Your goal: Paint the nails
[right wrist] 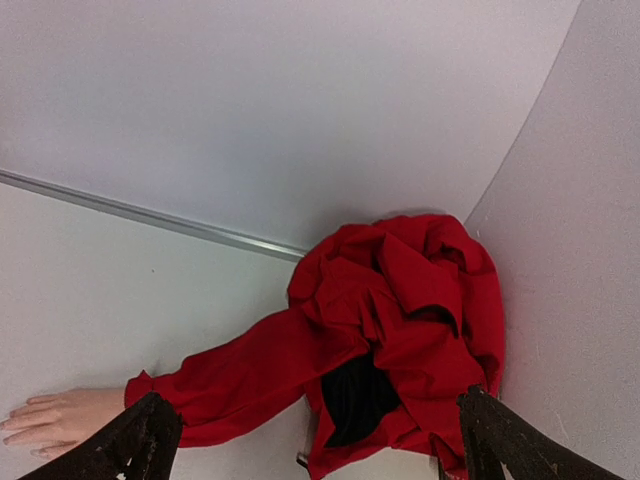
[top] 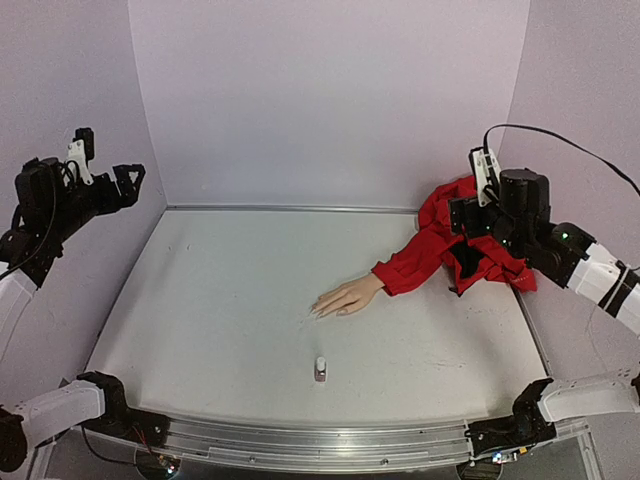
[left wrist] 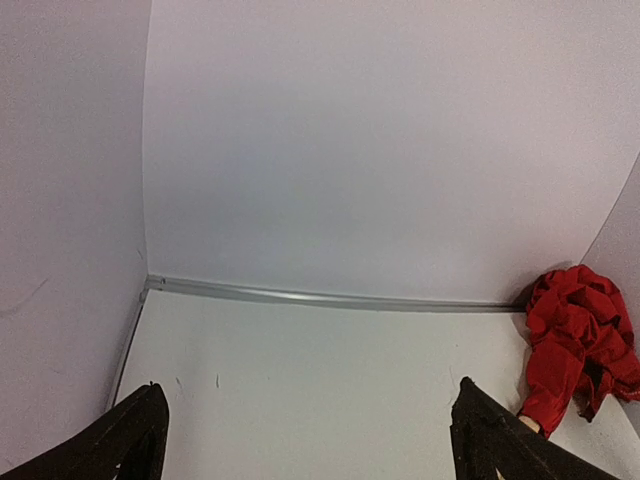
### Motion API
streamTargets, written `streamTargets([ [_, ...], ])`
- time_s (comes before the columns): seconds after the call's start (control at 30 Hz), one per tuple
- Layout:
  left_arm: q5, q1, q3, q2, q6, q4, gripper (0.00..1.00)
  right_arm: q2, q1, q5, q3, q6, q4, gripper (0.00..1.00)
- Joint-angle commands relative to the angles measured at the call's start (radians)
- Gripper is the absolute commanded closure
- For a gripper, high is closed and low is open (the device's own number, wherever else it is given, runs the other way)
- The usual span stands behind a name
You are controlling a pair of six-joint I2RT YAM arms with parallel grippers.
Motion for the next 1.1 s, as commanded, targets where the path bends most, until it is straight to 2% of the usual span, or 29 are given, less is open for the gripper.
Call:
streamTargets([
  [0.0,-0.025,0.003,-0.064,0.007,-0.077,0.013,0.01,0.0,-0.119,-0.077,-0.049,0.099,-0.025,0.02],
  [0.1,-0.003,0.004,-0.113,0.027,-0.114,0.011,0.01,0.001,-0.209,-0.149,-0.088,0.143,-0.056,0.02],
  [0.27,0.076,0.005,-0.179,0.087,-0.179,0.015,0.01,0.016,-0.323,-0.357,-0.121,0.21,-0.117,0.02],
  [0.4,0.166,0.004,-0.218,0.155,-0.235,0.026,0.01,0.053,-0.307,-0.461,-0.115,0.282,-0.16,0.02],
  [0.5,0.221,-0.01,-0.245,0.21,-0.27,0.04,0.01,0.106,-0.224,-0.514,-0.096,0.348,-0.184,0.02],
  [0.63,0.261,-0.045,-0.269,0.269,-0.296,0.049,0.01,0.21,-0.049,-0.536,-0.054,0.438,-0.233,0.02],
  [0.9,0.253,-0.179,-0.292,0.345,-0.325,0.07,0.01,0.491,0.374,-0.482,0.161,0.558,-0.396,0.02],
  [1.07,0.259,-0.226,-0.301,0.379,-0.338,0.089,0.01,0.579,0.547,-0.48,0.249,0.62,-0.43,0.02],
])
